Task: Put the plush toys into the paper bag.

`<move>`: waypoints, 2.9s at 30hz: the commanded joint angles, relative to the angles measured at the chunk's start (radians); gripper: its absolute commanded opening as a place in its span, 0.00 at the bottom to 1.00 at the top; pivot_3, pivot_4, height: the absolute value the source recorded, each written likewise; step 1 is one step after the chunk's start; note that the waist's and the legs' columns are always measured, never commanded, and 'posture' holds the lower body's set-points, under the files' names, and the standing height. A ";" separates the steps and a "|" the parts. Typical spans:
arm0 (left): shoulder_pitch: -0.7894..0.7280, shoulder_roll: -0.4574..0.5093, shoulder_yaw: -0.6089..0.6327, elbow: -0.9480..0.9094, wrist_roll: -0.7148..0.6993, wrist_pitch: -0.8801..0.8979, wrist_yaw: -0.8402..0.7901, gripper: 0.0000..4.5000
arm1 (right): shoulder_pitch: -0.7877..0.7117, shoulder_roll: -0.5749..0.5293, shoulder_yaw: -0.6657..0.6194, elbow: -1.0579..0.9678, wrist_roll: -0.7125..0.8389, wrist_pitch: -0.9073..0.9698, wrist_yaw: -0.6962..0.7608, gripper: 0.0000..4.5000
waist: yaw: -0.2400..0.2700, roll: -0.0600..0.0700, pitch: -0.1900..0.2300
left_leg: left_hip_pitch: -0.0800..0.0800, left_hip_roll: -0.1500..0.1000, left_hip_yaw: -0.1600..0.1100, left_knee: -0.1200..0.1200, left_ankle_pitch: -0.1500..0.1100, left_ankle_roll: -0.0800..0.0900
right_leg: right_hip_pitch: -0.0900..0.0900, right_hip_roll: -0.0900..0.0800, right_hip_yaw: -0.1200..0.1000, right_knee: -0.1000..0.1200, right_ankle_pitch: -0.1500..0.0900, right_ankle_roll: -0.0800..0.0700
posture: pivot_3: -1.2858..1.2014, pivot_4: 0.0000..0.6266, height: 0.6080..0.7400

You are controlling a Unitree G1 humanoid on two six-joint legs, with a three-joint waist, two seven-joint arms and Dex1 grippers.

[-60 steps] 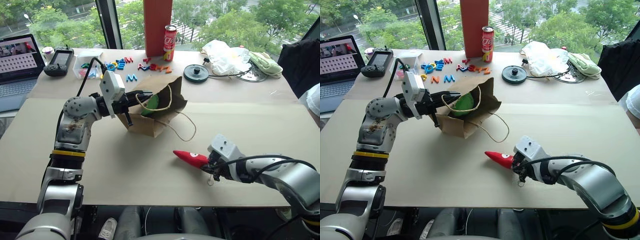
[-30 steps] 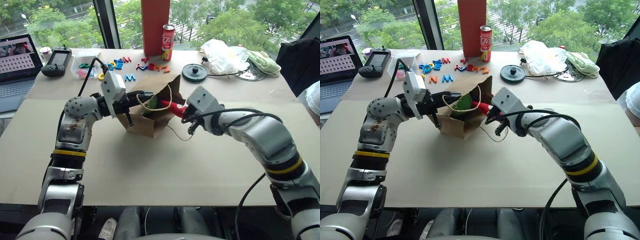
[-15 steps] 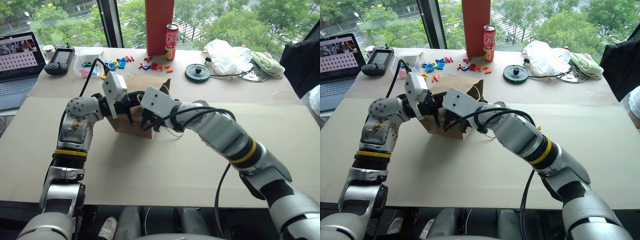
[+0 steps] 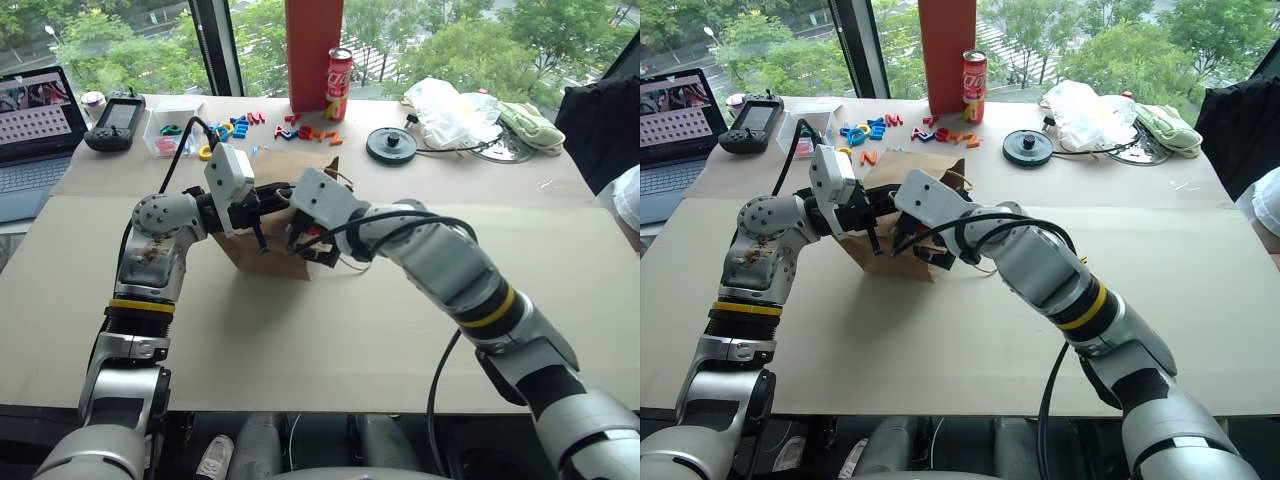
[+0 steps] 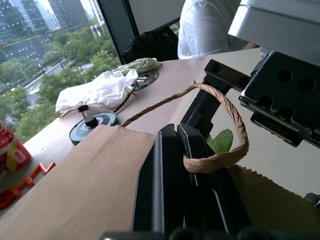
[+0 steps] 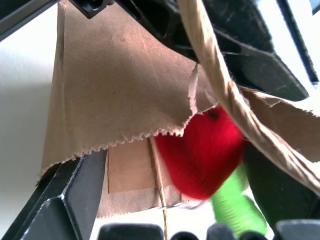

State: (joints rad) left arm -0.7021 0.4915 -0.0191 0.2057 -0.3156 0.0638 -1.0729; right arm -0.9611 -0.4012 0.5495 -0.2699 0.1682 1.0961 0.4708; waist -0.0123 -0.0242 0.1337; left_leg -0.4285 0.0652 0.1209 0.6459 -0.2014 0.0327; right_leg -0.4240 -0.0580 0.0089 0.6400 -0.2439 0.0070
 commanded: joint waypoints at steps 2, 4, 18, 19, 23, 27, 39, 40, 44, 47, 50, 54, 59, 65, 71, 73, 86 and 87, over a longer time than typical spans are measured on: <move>-0.020 0.008 0.013 -0.013 -0.002 -0.026 -0.002 0.00 | 0.004 -0.011 -0.042 -0.039 -0.026 -0.016 0.002 1.00 | 0.000 0.000 0.000 | 0.000 0.000 0.000 0.000 0.000 0.000 | 0.000 0.000 0.000 0.000 0.000 0.000 | 0.52 0.24 0.99; -0.021 0.008 0.013 -0.012 -0.002 -0.027 -0.002 0.00 | 0.007 -0.012 -0.045 -0.042 -0.028 -0.014 0.003 1.00 | 0.000 0.000 0.000 | 0.000 0.000 0.000 0.000 0.000 0.000 | 0.000 0.000 0.000 0.000 0.000 0.000 | 0.52 0.24 0.99; -0.021 0.018 0.021 -0.011 -0.004 -0.028 0.001 0.00 | 0.120 -0.138 -0.106 -0.118 -0.001 0.038 0.064 1.00 | 0.002 0.000 0.000 | 0.000 0.000 0.000 0.000 0.000 0.000 | 0.000 0.000 0.000 -0.001 0.000 0.000 | 0.52 0.24 0.99; -0.021 0.018 0.020 -0.010 -0.005 -0.028 0.001 0.00 | 0.135 -0.142 -0.100 -0.106 -0.007 0.032 0.062 1.00 | 0.001 0.000 0.000 | 0.000 0.000 0.000 0.000 0.000 0.000 | 0.000 0.000 0.000 0.000 0.000 0.000 | 0.52 0.24 0.99; -0.023 0.018 0.021 -0.011 -0.007 -0.027 0.001 0.00 | 0.183 -0.108 -0.091 -0.032 -0.029 -0.007 0.033 1.00 | -0.003 0.000 0.000 | 0.001 0.000 0.000 0.000 0.000 0.000 | 0.000 0.000 0.001 0.000 0.000 0.000 | 0.52 0.24 0.99; -0.023 0.017 0.021 -0.012 -0.008 -0.026 0.001 0.00 | 0.201 -0.057 -0.088 0.059 -0.052 -0.066 0.011 1.00 | -0.005 0.000 0.000 | 0.003 0.000 0.000 0.000 0.000 0.000 | 0.000 0.001 0.002 0.000 0.000 0.000 | 0.52 0.24 0.99; -0.018 0.022 0.021 -0.027 -0.010 -0.020 -0.001 0.00 | 0.231 0.026 -0.114 0.157 -0.076 -0.113 0.003 0.32 | 0.000 0.000 0.000 | 0.002 0.000 0.000 0.000 0.000 0.000 | 0.001 0.000 0.002 0.001 0.000 0.000 | 0.52 0.24 0.99; -0.018 0.023 0.020 -0.027 -0.010 -0.020 -0.002 0.00 | 0.232 0.028 -0.120 0.163 -0.078 -0.114 0.001 0.26 | 0.000 0.000 0.000 | 0.002 0.000 0.000 0.000 0.000 0.000 | 0.001 0.000 0.002 0.001 0.000 0.000 | 0.52 0.24 0.99; -0.018 0.024 0.018 -0.026 -0.008 -0.023 -0.007 0.00 | 0.232 0.028 -0.144 0.176 -0.091 -0.122 -0.008 0.01 | -0.001 0.000 0.000 | 0.002 0.000 0.000 0.000 0.000 0.000 | 0.001 0.001 0.002 0.001 0.000 0.000 | 0.52 0.24 0.99; -0.023 0.021 0.016 -0.017 -0.006 -0.029 -0.012 0.00 | 0.228 0.018 -0.167 0.173 -0.097 -0.122 -0.013 0.01 | -0.001 0.000 0.000 | 0.002 0.000 0.000 0.000 0.000 0.000 | 0.001 0.001 0.002 0.001 0.000 0.000 | 0.52 0.24 0.99; -0.039 0.011 0.012 0.006 -0.003 -0.043 -0.017 0.00 | 0.221 0.008 -0.218 0.146 -0.098 -0.118 -0.028 0.01 | -0.001 0.000 0.000 | 0.002 0.000 0.000 0.000 0.000 0.000 | 0.001 0.000 0.002 0.001 0.000 0.000 | 0.52 0.24 0.99; -0.084 -0.029 0.008 0.081 0.007 -0.100 -0.010 0.00 | 0.211 -0.032 -0.304 0.053 -0.092 -0.082 -0.038 0.01 | 0.006 0.000 0.000 | 0.002 0.000 0.001 0.000 0.000 0.000 | 0.001 0.000 0.002 0.000 0.000 0.000 | 0.52 0.24 0.99; -0.141 -0.086 0.027 0.193 0.027 -0.185 0.051 0.00 | 0.213 -0.118 -0.357 -0.119 -0.078 -0.004 -0.017 0.01 | 0.008 0.000 0.000 | 0.002 -0.001 0.001 -0.001 0.000 0.000 | 0.001 0.000 0.002 0.000 0.000 0.000 | 0.52 0.24 0.99; -0.115 -0.115 0.032 0.249 0.039 -0.224 0.088 0.00 | 0.193 -0.134 -0.305 -0.303 -0.039 0.148 -0.005 0.01 | -0.005 0.000 0.000 | 0.002 0.000 -0.001 -0.001 0.000 0.000 | 0.000 0.001 0.003 0.000 -0.001 0.000 | 0.52 0.24 0.99; -0.098 -0.100 0.048 0.285 0.040 -0.220 0.096 0.00 | 0.151 -0.078 -0.250 -0.328 -0.029 0.243 -0.044 0.01 | -0.002 0.000 0.000 | 0.003 0.000 -0.003 0.000 0.000 0.000 | 0.000 0.001 0.003 0.000 -0.001 0.000 | 0.52 0.24 0.99; -0.095 -0.094 0.051 0.293 0.038 -0.210 0.095 0.00 | 0.139 -0.058 -0.254 -0.316 -0.028 0.257 -0.057 0.01 | -0.001 0.000 0.000 | 0.003 0.000 -0.002 0.000 0.000 0.000 | 0.000 0.000 0.003 0.000 -0.001 0.000 | 0.52 0.24 0.99; -0.074 -0.080 0.109 0.274 -0.039 0.048 0.126 0.19 | 0.104 0.038 -0.322 -0.197 -0.013 0.131 -0.102 0.42 | -0.002 0.000 0.000 | 0.003 0.000 -0.002 -0.001 0.000 0.000 | 0.001 0.001 0.002 0.000 -0.001 0.000 | 0.52 0.24 0.99; -0.069 -0.077 0.113 0.260 -0.046 0.067 0.123 0.28 | 0.102 0.048 -0.339 -0.198 -0.003 0.126 -0.097 0.49 | -0.002 0.000 0.000 | 0.003 0.000 -0.002 -0.001 0.000 0.000 | 0.001 0.001 0.002 0.001 -0.001 0.000 | 0.52 0.24 0.99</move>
State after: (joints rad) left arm -0.7745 0.4018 0.0702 0.5148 -0.3346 0.0983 -0.9512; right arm -0.8214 -0.3621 0.2616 -0.4434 0.1442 1.2619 0.3682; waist -0.0148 -0.0243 0.1337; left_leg -0.4257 0.0650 0.1186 0.6451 -0.2013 0.0326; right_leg -0.4234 -0.0574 0.0110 0.6407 -0.2444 0.0072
